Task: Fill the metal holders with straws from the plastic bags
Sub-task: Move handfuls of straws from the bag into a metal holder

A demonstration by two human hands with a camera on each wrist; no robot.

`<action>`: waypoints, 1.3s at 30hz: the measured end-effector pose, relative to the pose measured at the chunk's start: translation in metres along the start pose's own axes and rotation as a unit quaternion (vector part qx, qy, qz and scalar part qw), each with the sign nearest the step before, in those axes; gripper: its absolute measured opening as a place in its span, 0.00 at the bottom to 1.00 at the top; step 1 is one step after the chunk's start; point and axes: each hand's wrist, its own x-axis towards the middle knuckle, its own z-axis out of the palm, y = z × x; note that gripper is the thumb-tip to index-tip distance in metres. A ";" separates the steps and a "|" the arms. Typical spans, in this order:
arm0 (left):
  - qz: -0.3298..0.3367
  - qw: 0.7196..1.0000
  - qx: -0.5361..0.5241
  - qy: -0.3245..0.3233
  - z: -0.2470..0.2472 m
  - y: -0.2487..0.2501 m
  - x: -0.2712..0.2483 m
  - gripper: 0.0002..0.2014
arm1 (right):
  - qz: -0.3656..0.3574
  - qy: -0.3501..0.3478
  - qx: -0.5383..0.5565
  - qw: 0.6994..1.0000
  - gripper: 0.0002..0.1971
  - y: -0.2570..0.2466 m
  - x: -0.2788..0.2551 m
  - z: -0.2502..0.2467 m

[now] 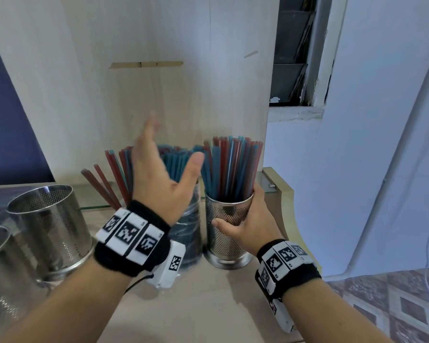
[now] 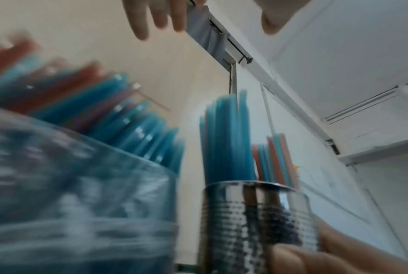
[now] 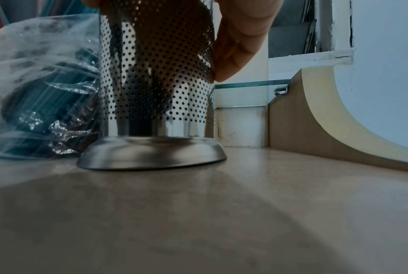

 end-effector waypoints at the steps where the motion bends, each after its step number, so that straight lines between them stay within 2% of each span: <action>1: 0.019 0.999 0.027 0.040 -0.010 -0.005 -0.005 0.43 | 0.001 -0.002 0.000 1.000 0.51 0.000 0.000 -0.001; 2: 0.029 0.995 0.059 0.077 -0.019 -0.013 -0.009 0.43 | 0.000 -0.002 0.001 1.000 0.51 0.000 0.000 -0.001; 4: 0.006 0.986 0.106 0.129 -0.034 -0.030 -0.017 0.48 | -0.002 -0.002 0.007 1.000 0.50 0.000 0.000 -0.001; 7: -0.081 0.983 0.083 0.142 -0.048 -0.051 -0.026 0.57 | 0.001 0.010 0.011 1.000 0.49 -0.001 0.000 -0.001; 9: -0.173 0.980 0.039 0.090 -0.051 -0.067 -0.029 0.64 | 0.002 0.018 0.005 1.000 0.52 -0.001 0.000 -0.002; 11: -0.269 0.963 0.024 -0.003 -0.053 -0.088 -0.026 0.70 | 0.001 0.021 -0.006 1.000 0.53 -0.002 0.000 -0.002; 13: -0.311 0.944 0.063 -0.092 -0.050 -0.109 -0.020 0.71 | 0.003 0.024 -0.015 1.000 0.54 -0.004 -0.001 -0.001; 16: -0.276 0.945 0.108 -0.139 -0.041 -0.120 -0.010 0.66 | 0.004 0.031 -0.021 0.999 0.54 -0.006 -0.002 -0.001; 20: -0.236 0.951 0.106 -0.169 -0.025 -0.113 0.004 0.68 | 0.007 0.030 -0.018 0.999 0.54 -0.006 -0.002 -0.001; 23: -0.250 0.940 0.084 -0.218 -0.018 -0.113 0.003 0.72 | 0.002 0.030 -0.019 0.999 0.53 -0.005 -0.001 0.000; 25: -0.262 0.933 0.078 -0.235 -0.016 -0.118 -0.003 0.71 | -0.001 0.032 -0.022 0.999 0.53 -0.003 -0.001 0.001; 34: -0.227 0.944 0.067 -0.230 -0.040 -0.136 -0.026 0.60 | 0.010 0.034 -0.025 0.999 0.53 -0.006 -0.001 -0.001; 39: -0.214 0.956 0.040 -0.198 -0.053 -0.138 -0.039 0.51 | 0.022 0.026 -0.032 0.999 0.54 -0.007 -0.001 -0.001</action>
